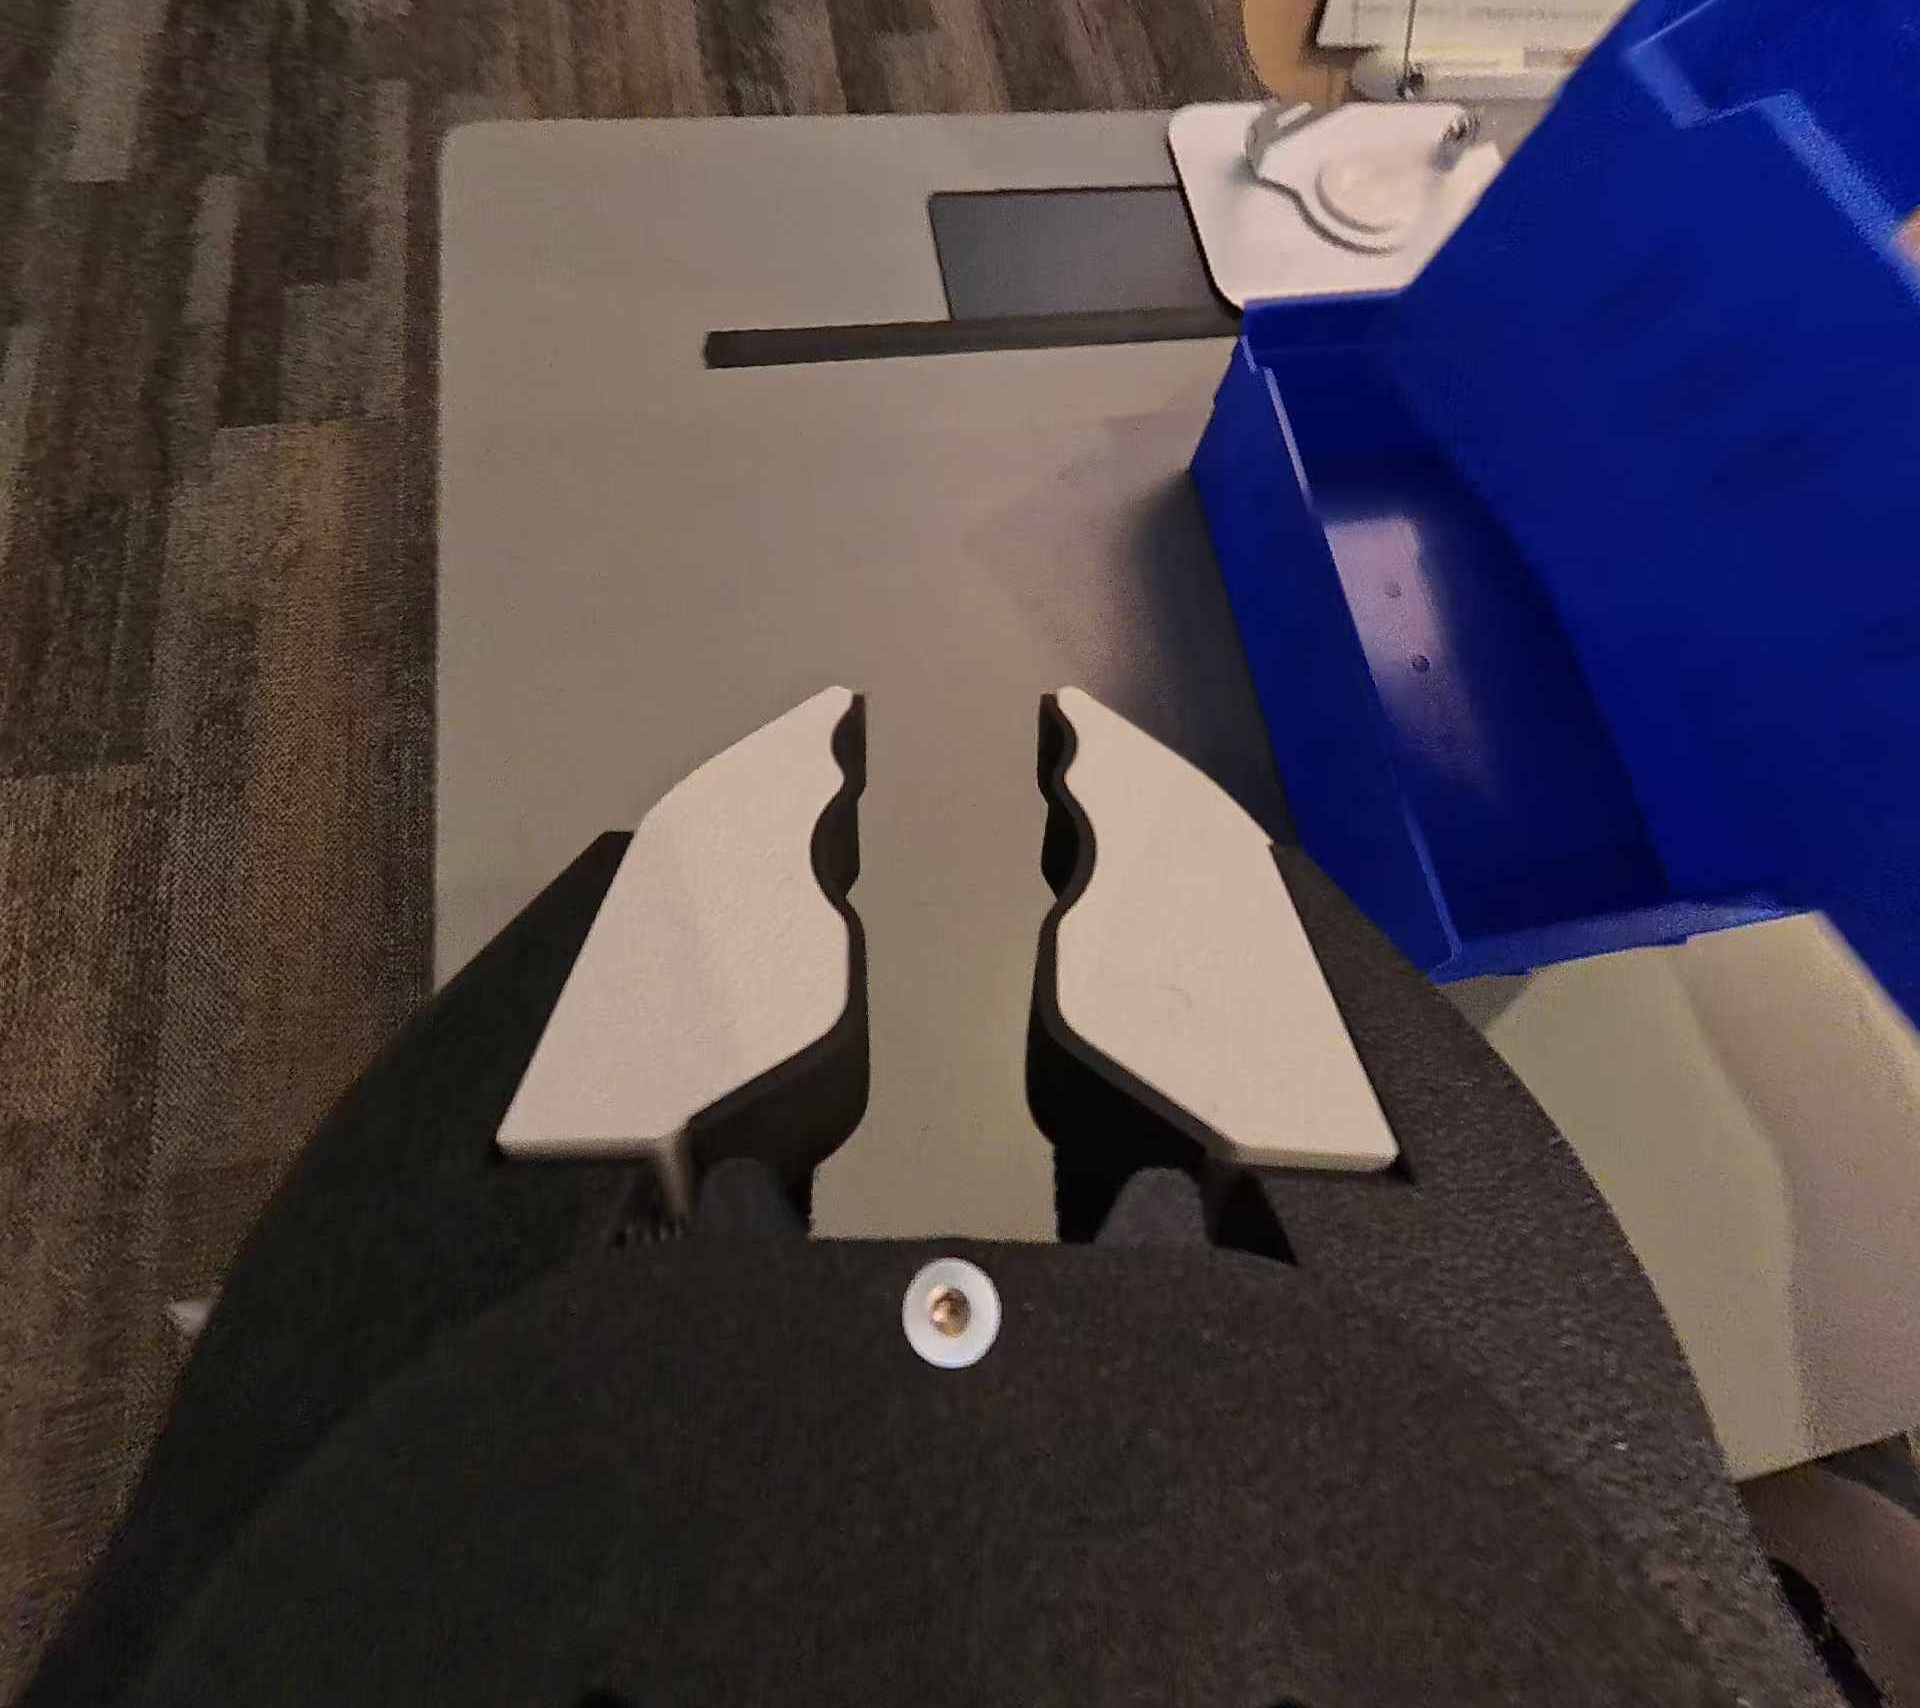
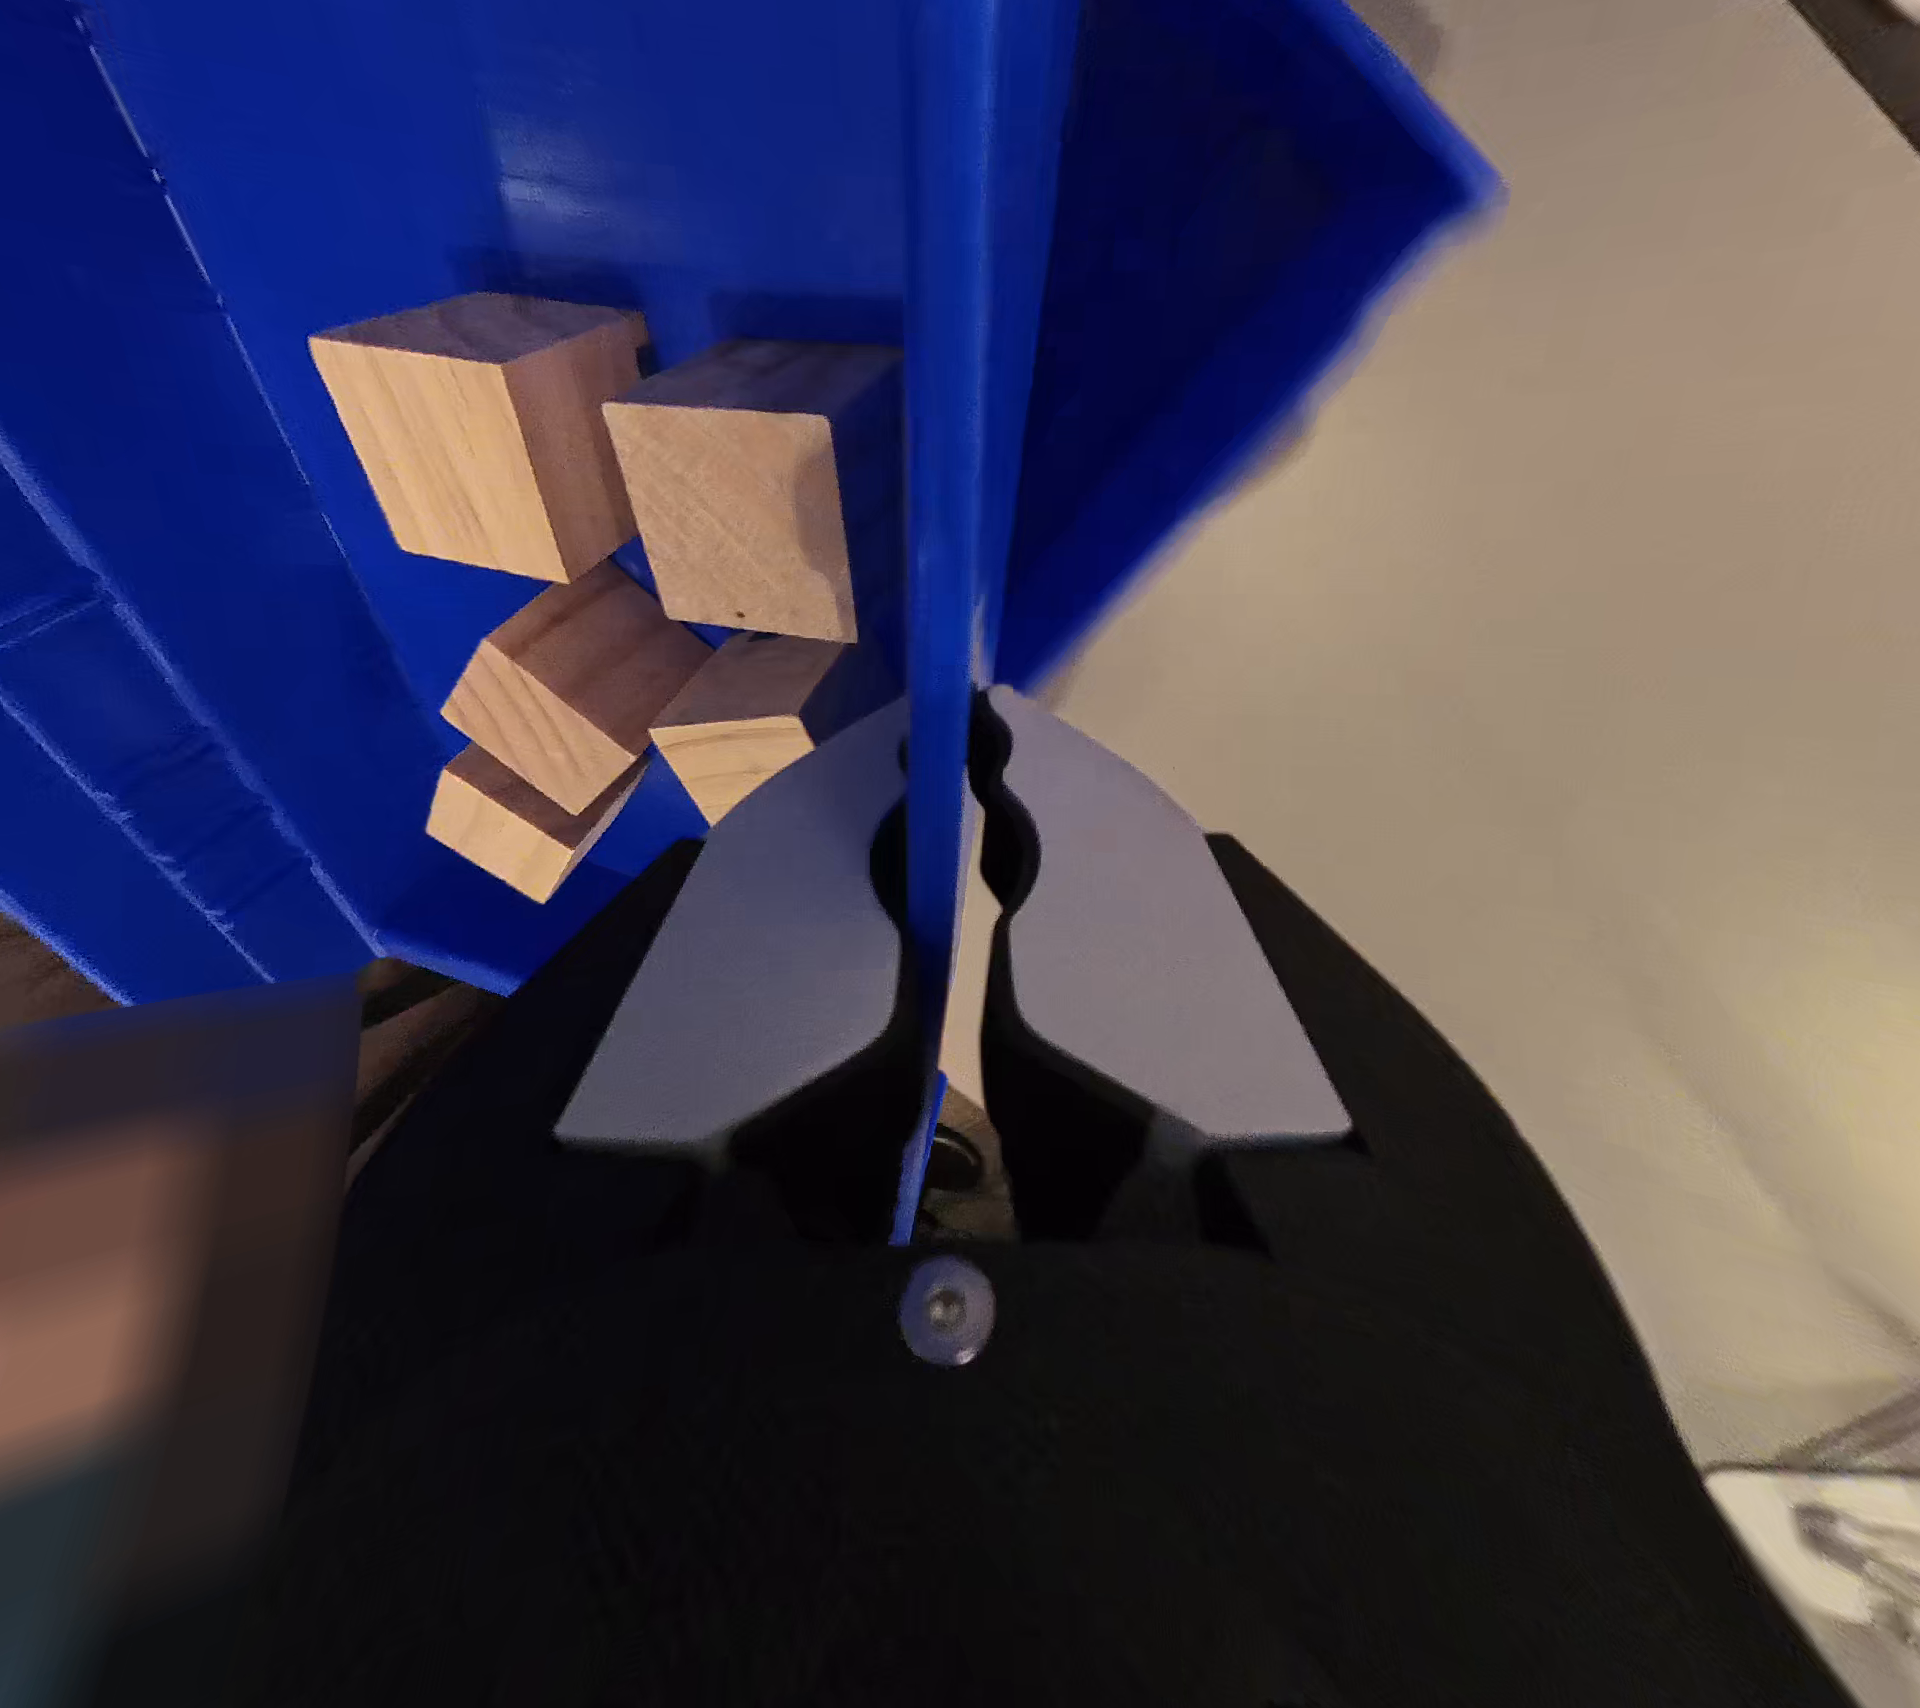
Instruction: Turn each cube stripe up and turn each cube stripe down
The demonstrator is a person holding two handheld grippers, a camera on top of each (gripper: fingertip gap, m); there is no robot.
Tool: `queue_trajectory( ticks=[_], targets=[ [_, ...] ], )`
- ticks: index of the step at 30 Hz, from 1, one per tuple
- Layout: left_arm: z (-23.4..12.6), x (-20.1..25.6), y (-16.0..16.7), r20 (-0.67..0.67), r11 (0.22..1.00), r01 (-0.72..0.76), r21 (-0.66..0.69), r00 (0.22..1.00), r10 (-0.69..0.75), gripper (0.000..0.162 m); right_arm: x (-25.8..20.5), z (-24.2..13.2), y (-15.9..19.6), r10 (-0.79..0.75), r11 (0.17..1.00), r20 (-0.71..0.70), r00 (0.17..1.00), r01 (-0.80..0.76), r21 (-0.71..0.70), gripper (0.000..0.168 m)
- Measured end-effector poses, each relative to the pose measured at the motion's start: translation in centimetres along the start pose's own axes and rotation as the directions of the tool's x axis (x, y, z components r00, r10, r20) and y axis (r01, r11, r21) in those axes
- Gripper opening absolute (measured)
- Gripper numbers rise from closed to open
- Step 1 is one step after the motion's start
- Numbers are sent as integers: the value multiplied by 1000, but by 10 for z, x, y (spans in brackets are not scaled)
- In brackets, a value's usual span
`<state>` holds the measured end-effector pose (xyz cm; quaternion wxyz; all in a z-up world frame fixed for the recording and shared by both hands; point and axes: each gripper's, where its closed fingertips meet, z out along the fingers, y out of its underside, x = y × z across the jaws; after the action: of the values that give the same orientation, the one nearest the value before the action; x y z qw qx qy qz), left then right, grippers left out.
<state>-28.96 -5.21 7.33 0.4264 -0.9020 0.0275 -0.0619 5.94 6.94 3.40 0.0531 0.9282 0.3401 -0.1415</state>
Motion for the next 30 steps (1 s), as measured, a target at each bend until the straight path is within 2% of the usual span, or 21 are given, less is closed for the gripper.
queue_trajectory(
  ticks=[1, 5, 9, 12, 15, 18, 22, 30],
  targets=[
    [-8, -4, 2, 17, 1000, 13, 20, 1000, -14, 33, -19, 10, -18, -39, 999, 12, 999, 40, -7, 7],
    [-45, -15, 17, 98, 996, 46, 74, 994, -53, 44, -88, 46, -80, -169, 984, 39, 985, 171, -49, 7],
    [-76, -8, 26, 95, 986, 13, 163, 995, -29, 46, -143, 72, -132, -283, 955, 18, 959, 284, -89, 7],
    [-86, -2, 29, 66, 978, 6, 208, 998, -21, 45, -177, 91, -164, -341, 934, 24, 940, 341, -103, 8],
    [-86, 1, 41, 48, 983, -22, 180, 999, 13, 45, -203, 111, -187, -371, 920, 33, 928, 372, -121, 8],
    [-84, -7, 44, 75, 987, -26, 158, 997, 15, 46, -217, 130, -198, -391, 906, 34, 920, 391, -164, 8],
    [-82, -7, 33, 34, 981, 1, 196, 999, -8, 46, -225, 154, -214, -414, 897, -12, 910, 406, -173, 7],
    [-71, 1, 34, 11, 988, -42, 150, 999, 41, 46, -215, 214, -210, -325, 922, 23, 945, 322, -216, 8]
  ],
)
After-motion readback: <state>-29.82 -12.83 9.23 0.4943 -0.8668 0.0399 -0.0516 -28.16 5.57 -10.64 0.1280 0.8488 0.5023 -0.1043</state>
